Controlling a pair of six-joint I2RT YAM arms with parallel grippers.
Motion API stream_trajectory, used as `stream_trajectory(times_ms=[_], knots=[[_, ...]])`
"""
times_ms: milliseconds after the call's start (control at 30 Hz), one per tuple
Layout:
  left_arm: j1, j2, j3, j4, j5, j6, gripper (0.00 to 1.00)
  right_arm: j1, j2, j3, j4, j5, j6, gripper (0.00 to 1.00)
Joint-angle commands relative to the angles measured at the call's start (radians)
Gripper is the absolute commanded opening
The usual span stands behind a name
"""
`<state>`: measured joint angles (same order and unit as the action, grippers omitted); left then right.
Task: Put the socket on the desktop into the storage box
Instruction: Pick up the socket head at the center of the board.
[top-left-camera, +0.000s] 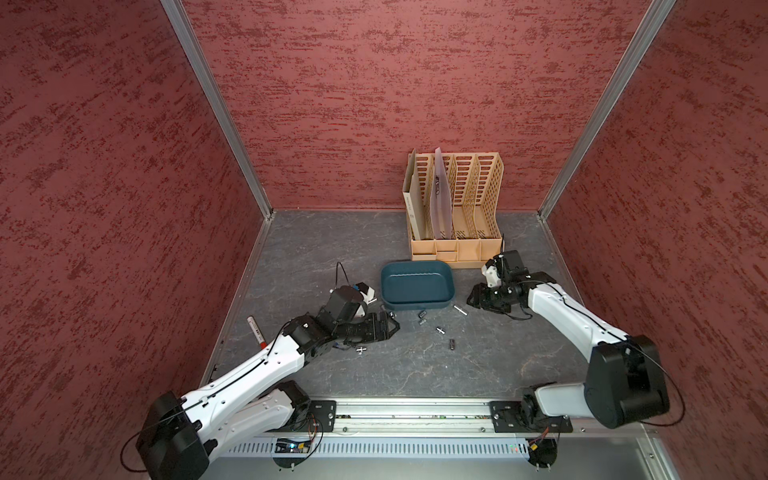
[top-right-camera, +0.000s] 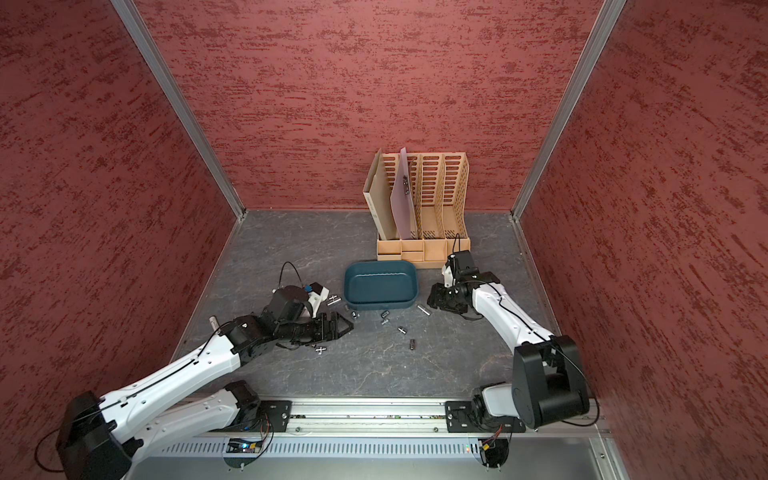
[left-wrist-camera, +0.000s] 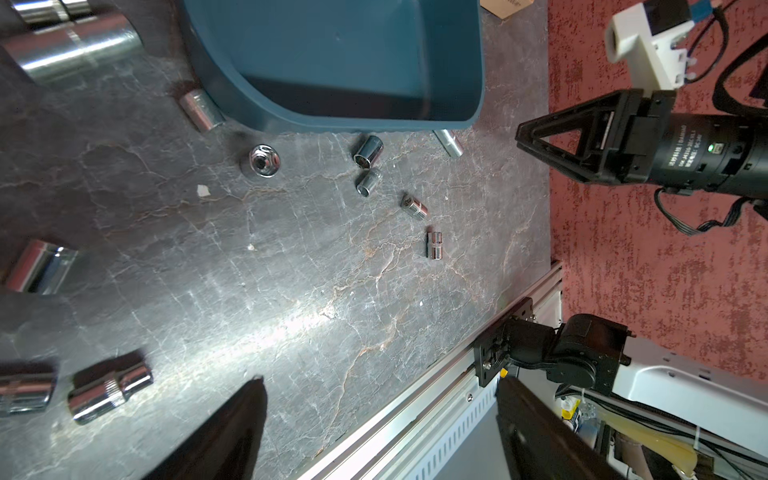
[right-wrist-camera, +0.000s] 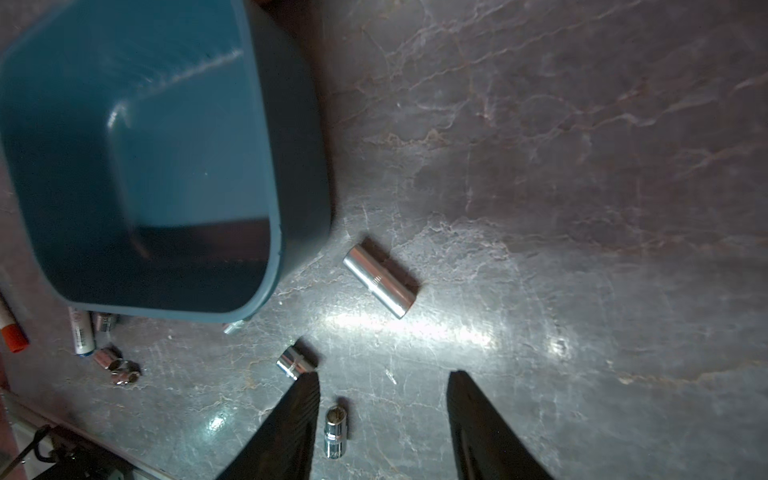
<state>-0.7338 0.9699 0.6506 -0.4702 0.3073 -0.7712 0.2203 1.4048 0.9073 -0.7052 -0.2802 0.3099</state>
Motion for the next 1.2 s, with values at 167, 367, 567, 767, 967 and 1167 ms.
stream_trajectory(times_ms=[167,367,567,767,967,1167], knots=[[-0.038,0.016,-0.003,0.038,-0.064,-0.02,0.88,0.086,0.136,0.079,0.005,0.12,-0.076,0.52],[-0.044,0.001,-0.017,0.03,-0.075,-0.036,0.88,0.111,0.206,0.105,0.012,0.155,-0.086,0.52],[-0.043,-0.011,-0.039,0.041,-0.077,-0.054,0.88,0.137,0.256,0.126,0.012,0.185,-0.09,0.45],[-0.044,-0.013,-0.043,0.045,-0.073,-0.057,0.88,0.16,0.285,0.137,0.016,0.207,-0.091,0.41],[-0.044,-0.016,-0.044,0.047,-0.073,-0.06,0.88,0.166,0.309,0.145,0.015,0.224,-0.082,0.3],[-0.045,-0.017,-0.046,0.05,-0.074,-0.063,0.88,0.166,0.322,0.144,0.01,0.237,-0.076,0.29]])
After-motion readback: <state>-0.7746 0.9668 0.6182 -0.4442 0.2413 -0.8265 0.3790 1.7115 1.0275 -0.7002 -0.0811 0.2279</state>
